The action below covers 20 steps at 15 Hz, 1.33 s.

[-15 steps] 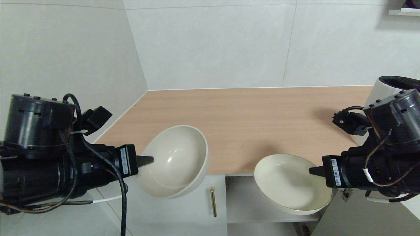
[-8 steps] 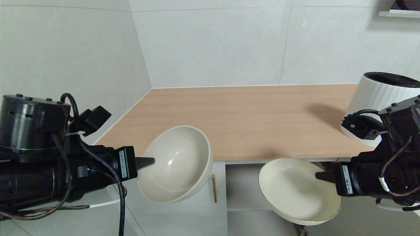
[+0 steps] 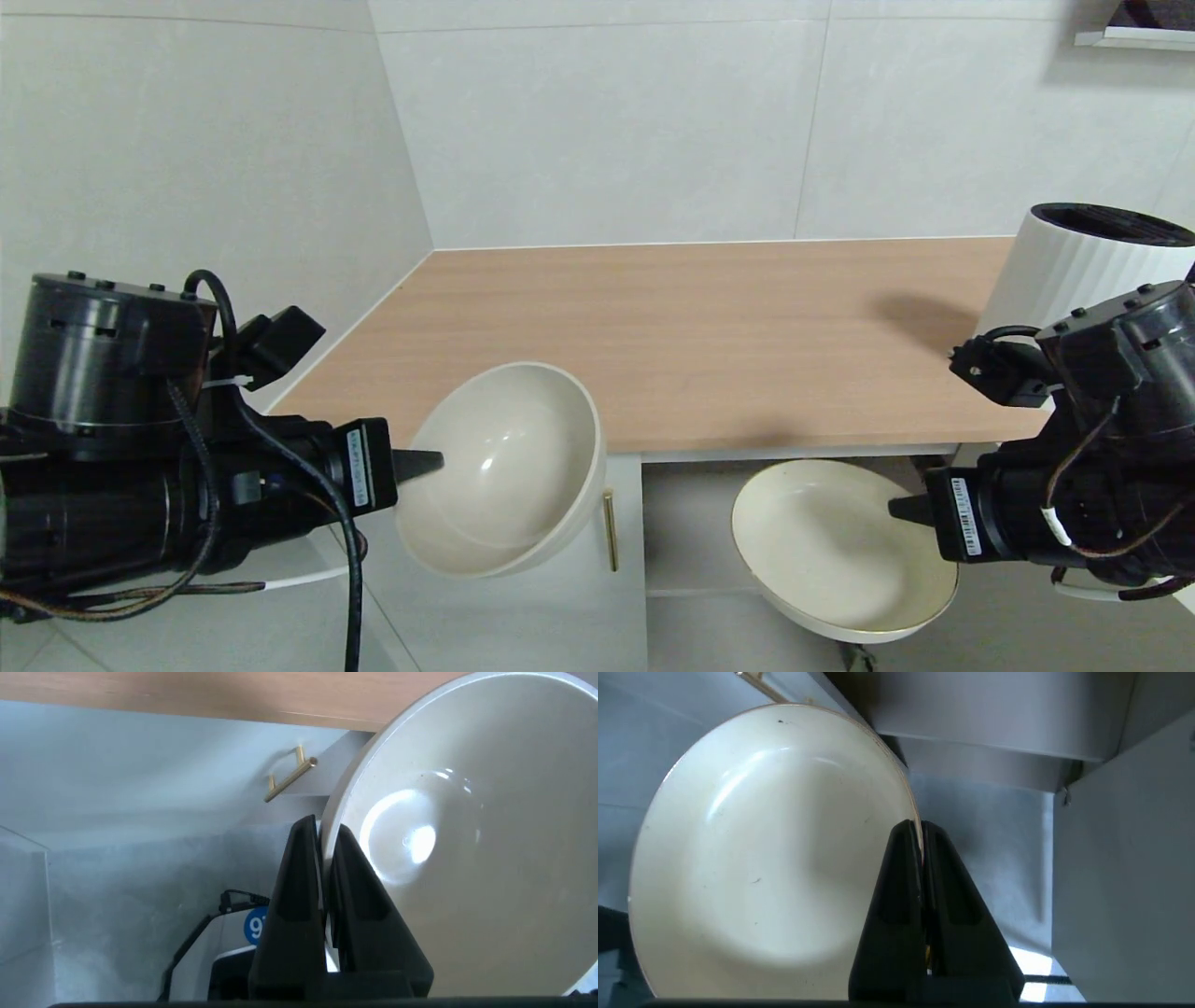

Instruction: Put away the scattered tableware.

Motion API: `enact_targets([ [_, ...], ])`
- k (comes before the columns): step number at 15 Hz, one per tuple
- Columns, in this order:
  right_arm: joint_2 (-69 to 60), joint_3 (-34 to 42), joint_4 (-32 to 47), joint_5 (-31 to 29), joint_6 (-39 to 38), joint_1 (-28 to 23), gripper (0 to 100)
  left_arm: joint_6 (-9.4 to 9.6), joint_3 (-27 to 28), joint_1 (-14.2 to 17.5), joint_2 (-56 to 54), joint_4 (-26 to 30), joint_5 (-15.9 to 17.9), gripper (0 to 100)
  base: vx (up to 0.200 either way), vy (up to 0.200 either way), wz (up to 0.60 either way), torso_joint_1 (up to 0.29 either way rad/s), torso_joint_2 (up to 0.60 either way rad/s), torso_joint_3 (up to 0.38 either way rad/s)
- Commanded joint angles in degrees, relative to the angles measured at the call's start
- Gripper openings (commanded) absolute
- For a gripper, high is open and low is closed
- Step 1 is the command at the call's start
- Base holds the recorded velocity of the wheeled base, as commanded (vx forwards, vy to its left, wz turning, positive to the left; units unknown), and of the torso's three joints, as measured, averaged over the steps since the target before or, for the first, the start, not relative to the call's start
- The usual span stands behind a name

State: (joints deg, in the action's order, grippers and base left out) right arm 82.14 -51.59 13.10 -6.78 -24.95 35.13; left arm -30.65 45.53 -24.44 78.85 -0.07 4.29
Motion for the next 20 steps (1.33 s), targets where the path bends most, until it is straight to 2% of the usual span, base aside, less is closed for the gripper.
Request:
enact_targets([
  [1, 1.00, 0.09, -0.01, 0.01, -0.01, 0.02, 0, -0.03, 0.00, 0.01, 1.04, -0.10, 0.02, 0, 0.000, 0.000, 0.00, 0.000, 0.00, 0.000],
  [7, 1.53, 0.70, -1.15, -0.08, -0.01, 0.02, 0, -0.03, 0.00, 0.01, 0.96, -0.10, 0.02, 0, 0.000, 0.000, 0.00, -0.129, 0.33, 0.192],
  [20, 3.03, 1.05, -1.59, -0.08, -0.01, -0.06, 0, 0.68, -0.53, -0.34, 1.04, -0.28, 0.10, 0, 0.000, 0.000, 0.00, -0.150, 0.46, 0.304],
])
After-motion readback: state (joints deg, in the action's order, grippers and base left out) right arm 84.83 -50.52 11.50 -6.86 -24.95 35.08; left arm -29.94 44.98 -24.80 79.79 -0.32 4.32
